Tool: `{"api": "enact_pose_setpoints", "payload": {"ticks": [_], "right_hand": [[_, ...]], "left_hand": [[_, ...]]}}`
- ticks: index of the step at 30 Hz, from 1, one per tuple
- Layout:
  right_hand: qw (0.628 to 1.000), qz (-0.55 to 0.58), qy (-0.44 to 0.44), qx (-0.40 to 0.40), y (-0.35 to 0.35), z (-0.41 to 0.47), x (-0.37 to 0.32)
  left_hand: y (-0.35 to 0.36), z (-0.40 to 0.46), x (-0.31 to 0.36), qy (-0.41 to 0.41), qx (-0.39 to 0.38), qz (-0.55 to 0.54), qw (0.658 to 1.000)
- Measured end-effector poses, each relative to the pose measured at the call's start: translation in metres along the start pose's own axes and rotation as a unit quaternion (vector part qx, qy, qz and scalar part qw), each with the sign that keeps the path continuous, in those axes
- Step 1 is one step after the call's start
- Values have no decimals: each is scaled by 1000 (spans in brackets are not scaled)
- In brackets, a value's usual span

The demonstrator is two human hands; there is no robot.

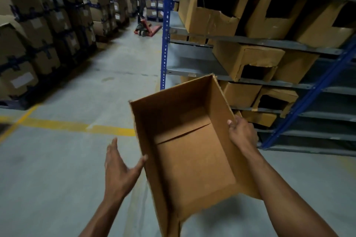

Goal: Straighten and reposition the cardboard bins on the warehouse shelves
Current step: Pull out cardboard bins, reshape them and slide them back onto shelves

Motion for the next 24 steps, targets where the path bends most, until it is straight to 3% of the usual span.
{"api": "enact_pose_setpoints", "payload": {"ticks": [2, 4, 7, 9, 11, 13, 19, 24], "right_hand": [[999, 8, 33, 0, 3, 4, -6], [997, 23, 76, -10, 6, 9, -14], [994, 64, 89, -24, 13, 23, -22], [983, 162, 69, -47, 17, 28, -25], [944, 309, 70, -89, 15, 24, -29], [913, 378, 70, -138, 10, 13, -30], [882, 406, 98, -218, 32, -19, 15], [887, 414, 123, -163, 66, 29, 56]], "left_hand": [[14, -17, -24, -83, -115, -61, 988], [25, -24, -31, -86, -193, -63, 975], [29, 0, -40, -30, -148, -55, 987], [29, 30, -48, -3, -123, -51, 991], [21, 51, -37, -6, -114, -52, 992], [9, 62, -11, -19, -106, -73, 991], [30, 113, 15, -36, -107, -58, 992], [72, 164, 61, 15, -104, -7, 994]]}}
Point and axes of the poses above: each hand's wrist, its own z-axis towards the middle knuckle, its own y-axis out of the palm, x = y × z, the point moved 3 cm from there along z, towards the middle knuckle, and after that the axes turned 1 degree about -y, right-handed, at the moved point
